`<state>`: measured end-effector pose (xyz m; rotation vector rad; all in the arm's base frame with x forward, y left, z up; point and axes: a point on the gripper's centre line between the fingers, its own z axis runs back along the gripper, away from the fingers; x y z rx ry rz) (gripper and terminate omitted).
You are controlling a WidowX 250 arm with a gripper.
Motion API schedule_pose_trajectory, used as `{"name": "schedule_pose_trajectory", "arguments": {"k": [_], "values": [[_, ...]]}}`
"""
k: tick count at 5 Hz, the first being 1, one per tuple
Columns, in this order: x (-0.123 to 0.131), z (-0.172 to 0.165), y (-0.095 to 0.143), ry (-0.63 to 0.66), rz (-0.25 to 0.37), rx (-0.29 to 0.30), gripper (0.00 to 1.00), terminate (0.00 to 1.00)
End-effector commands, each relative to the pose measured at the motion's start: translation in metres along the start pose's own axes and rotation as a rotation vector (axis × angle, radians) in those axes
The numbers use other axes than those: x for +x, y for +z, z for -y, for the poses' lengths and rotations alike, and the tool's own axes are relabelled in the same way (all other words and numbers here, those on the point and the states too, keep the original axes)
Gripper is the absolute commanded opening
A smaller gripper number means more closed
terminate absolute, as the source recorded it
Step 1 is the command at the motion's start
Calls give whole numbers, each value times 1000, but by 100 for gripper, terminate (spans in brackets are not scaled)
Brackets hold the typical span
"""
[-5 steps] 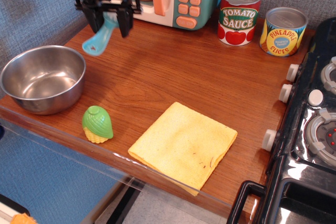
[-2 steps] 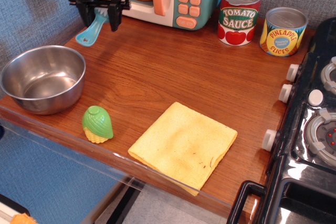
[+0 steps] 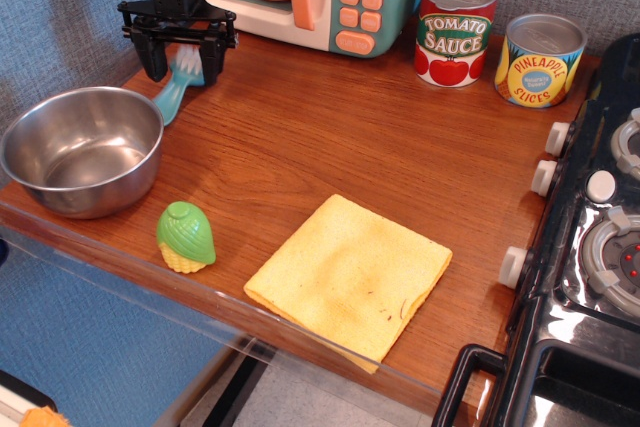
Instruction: PLACE THE BRUSH NEAR OWEN
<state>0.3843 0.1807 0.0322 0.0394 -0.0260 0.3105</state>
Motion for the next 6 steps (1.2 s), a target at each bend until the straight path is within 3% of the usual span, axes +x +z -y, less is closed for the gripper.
{"name": "schedule_pose_trajectory", "arguments": {"k": [1, 2, 4, 5, 6], "values": [[-3, 4, 68, -95, 127, 34, 100, 0], [-20, 18, 98, -187, 157, 14, 100, 0], [-46, 44, 98, -344, 106, 10, 100, 0], [-55, 48, 95, -336, 153, 70, 100, 0], [-55, 48, 95, -336, 153, 70, 100, 0]]}}
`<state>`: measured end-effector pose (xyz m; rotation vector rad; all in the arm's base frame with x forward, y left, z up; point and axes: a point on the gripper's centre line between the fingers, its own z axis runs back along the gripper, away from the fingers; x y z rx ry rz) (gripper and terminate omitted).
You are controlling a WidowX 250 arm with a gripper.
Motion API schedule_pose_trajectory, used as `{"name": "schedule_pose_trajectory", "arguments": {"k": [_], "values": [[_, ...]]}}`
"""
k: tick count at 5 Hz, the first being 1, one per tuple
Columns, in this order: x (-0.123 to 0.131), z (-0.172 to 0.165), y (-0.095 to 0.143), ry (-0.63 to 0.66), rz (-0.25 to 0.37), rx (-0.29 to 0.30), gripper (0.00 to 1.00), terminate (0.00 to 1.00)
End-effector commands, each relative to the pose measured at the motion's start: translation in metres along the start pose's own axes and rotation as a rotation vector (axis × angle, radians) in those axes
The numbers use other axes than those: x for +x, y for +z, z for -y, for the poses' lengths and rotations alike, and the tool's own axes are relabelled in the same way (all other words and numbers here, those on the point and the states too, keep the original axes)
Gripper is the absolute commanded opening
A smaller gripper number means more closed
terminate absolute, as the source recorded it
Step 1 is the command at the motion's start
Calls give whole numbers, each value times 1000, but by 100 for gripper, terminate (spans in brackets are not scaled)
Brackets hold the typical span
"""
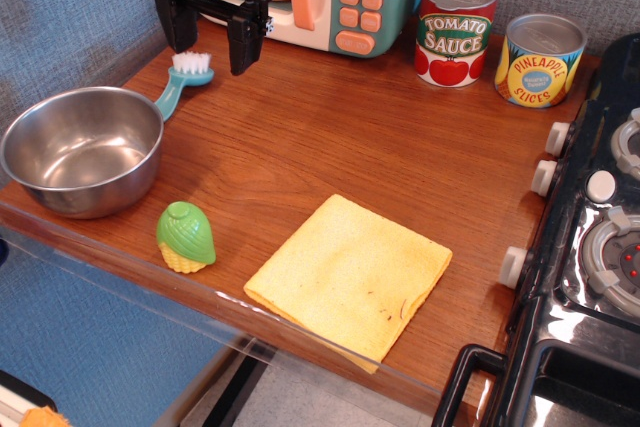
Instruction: PLACE THE BRUSH NEAR OWEN
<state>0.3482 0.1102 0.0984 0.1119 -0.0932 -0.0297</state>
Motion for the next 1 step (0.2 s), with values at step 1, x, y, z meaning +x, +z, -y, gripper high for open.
{"name": "schedule_pose_trajectory", "arguments": {"k": [1], "values": [[-2, -7, 25, 3, 65, 24, 100, 100]]}}
